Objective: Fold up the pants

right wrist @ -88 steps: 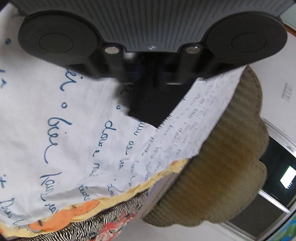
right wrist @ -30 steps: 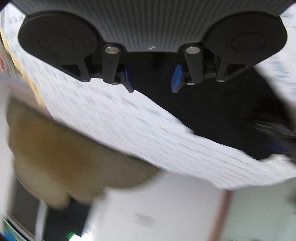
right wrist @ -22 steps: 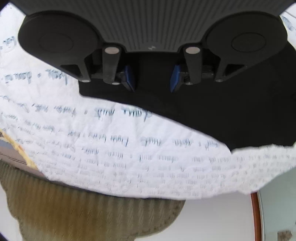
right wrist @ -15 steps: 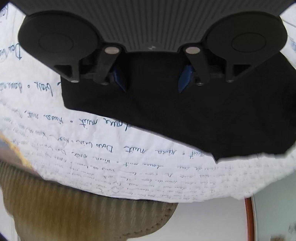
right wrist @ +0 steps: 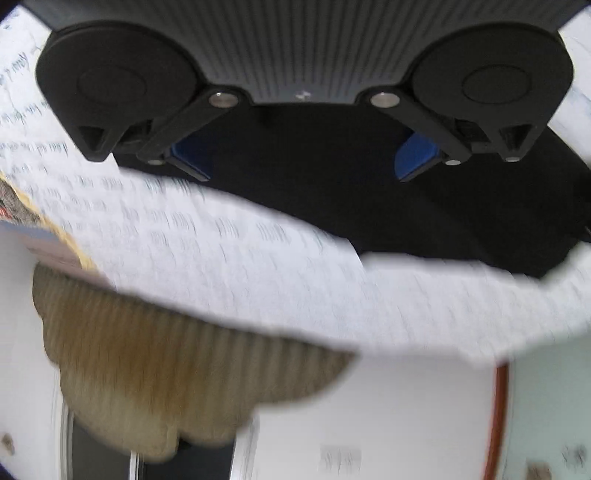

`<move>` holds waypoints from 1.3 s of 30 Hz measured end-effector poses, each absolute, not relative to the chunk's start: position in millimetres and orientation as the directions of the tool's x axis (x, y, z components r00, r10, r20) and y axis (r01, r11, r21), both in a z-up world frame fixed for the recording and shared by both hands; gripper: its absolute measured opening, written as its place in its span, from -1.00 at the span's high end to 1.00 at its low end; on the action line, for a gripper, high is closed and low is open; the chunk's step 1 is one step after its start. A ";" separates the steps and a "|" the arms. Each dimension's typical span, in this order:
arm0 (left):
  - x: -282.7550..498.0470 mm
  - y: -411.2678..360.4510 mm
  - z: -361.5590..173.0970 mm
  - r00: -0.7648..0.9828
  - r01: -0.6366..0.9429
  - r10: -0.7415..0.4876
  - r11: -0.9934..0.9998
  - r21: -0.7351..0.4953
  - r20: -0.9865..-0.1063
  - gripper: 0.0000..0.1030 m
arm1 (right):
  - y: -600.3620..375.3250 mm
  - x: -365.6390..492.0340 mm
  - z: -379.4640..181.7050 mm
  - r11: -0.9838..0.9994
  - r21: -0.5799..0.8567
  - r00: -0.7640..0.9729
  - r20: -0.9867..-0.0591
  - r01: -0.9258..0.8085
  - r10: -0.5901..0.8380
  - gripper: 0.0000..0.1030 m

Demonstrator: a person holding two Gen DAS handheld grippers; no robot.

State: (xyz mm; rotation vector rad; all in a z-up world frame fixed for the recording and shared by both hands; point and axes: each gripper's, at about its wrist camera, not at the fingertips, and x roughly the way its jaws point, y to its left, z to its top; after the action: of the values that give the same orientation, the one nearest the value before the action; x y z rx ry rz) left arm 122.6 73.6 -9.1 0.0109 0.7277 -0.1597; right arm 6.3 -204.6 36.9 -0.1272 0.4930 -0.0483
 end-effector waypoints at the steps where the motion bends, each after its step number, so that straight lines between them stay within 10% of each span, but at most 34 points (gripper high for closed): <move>1: 128.2 88.3 -8.3 0.716 0.116 -0.151 0.988 -0.098 -0.681 -0.83 | -188.3 4.7 39.1 0.988 -0.152 0.888 -0.457 -0.032 -0.042 -1.00; 7: 137.4 162.5 -8.5 0.691 -0.003 -0.278 0.922 -0.387 -0.667 -0.83 | -77.3 15.7 16.1 0.899 -0.370 0.869 -0.495 -0.234 0.022 -1.00; 14: 132.2 174.6 -0.8 0.732 -0.117 0.002 0.985 -0.123 -0.681 -0.84 | 24.1 20.5 -8.9 0.695 -0.591 0.889 -0.430 -0.409 0.157 -0.97; 24: 135.8 180.2 -2.5 0.729 -0.214 0.201 0.975 0.062 -0.654 -0.84 | 53.3 44.6 -36.4 0.585 -0.657 0.864 -0.473 -0.475 0.171 -0.32; 39: 147.1 176.2 -18.8 0.674 -0.208 0.226 0.972 0.113 -0.703 -0.84 | 73.8 60.0 -48.2 0.472 -0.739 0.874 -0.447 -0.481 0.191 -0.28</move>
State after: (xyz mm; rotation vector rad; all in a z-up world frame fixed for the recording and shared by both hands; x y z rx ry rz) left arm 147.1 176.2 -18.8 0.0240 0.7947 0.2442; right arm 60.0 73.8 -48.2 -0.9998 0.3229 0.4199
